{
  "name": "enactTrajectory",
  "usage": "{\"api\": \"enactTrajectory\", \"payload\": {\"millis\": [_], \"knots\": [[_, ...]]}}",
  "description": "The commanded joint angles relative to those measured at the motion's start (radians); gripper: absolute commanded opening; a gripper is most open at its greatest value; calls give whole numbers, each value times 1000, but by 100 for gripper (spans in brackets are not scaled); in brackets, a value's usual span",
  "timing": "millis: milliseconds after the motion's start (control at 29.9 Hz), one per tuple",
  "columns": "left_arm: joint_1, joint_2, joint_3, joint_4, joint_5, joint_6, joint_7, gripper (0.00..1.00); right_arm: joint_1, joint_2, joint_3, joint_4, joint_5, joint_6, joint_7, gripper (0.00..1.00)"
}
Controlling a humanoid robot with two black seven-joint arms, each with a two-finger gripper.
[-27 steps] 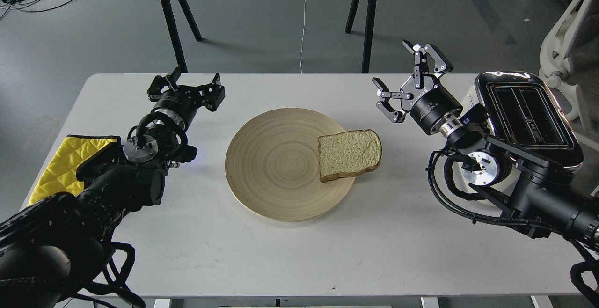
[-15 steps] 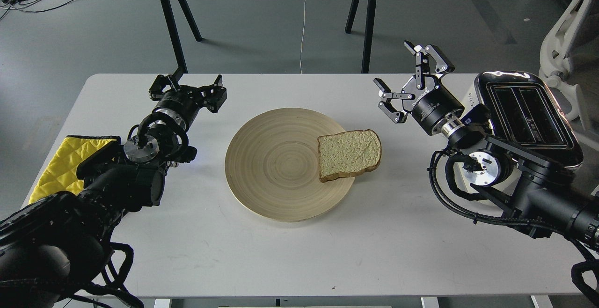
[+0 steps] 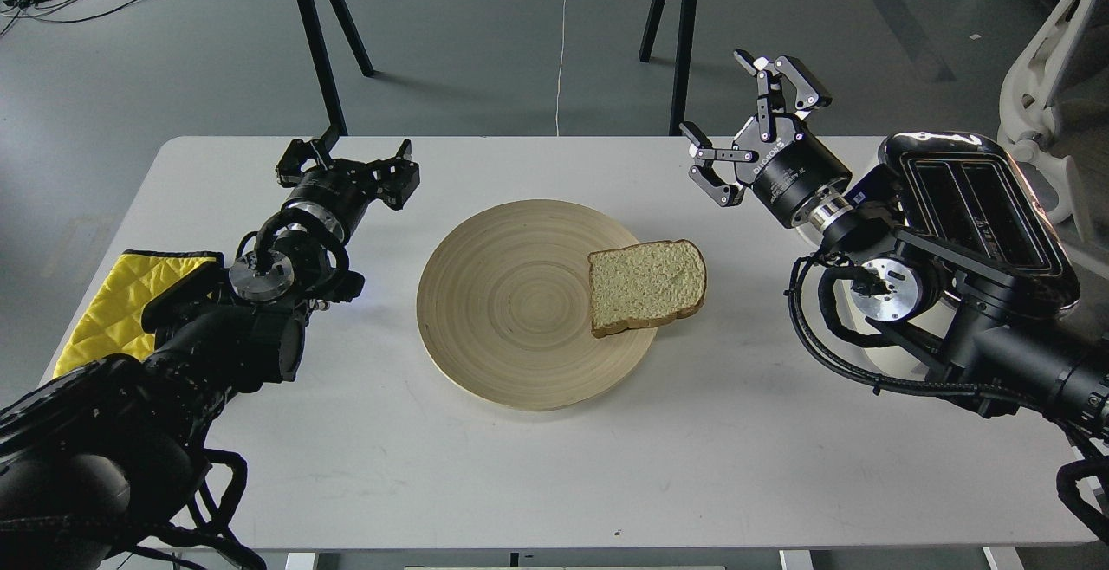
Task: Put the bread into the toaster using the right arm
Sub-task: 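Move the right gripper toward the toaster and rotate it horizontal, then reach the right gripper to the bread slice on the plate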
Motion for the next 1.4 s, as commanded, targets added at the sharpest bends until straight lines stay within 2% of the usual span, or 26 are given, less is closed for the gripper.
{"api": "enactTrajectory", "payload": {"millis": [0,167,301,435,602,769,869,1003,1103,1204,1371], "knots": [[1,0,0,0,0,0,0,100,22,-31,-11,46,-63,-61,-21,96],[1,-1,0,0,0,0,0,100,81,-64,-69,132,-193,-199,-85,96],[-1,-1,0,0,0,0,0,100,224,-141,-315,191,-213,-273,-113,97],[-1,-1,0,0,0,0,0,100,397,-199,-584,201,-206,-292,-113,96],[-1,-1,0,-2,0,0,0,100,552,-235,-782,258,-212,-295,-117,97],[-1,-3,0,0,0,0,0,100,678,-230,-969,307,-249,-278,-151,97],[-1,-3,0,0,0,0,0,100,709,-227,-1012,344,-295,-275,-168,97],[-1,-3,0,-2,0,0,0,100,714,-227,-1034,359,-355,-255,-226,97],[-1,-3,0,0,0,0,0,100,706,-209,-1045,358,-362,-242,-243,97],[-1,-3,0,-2,0,0,0,100,703,-189,-1080,355,-364,-241,-280,97],[-1,-3,0,-2,0,0,0,100,665,-155,-1085,333,-358,-255,-294,97]]}}
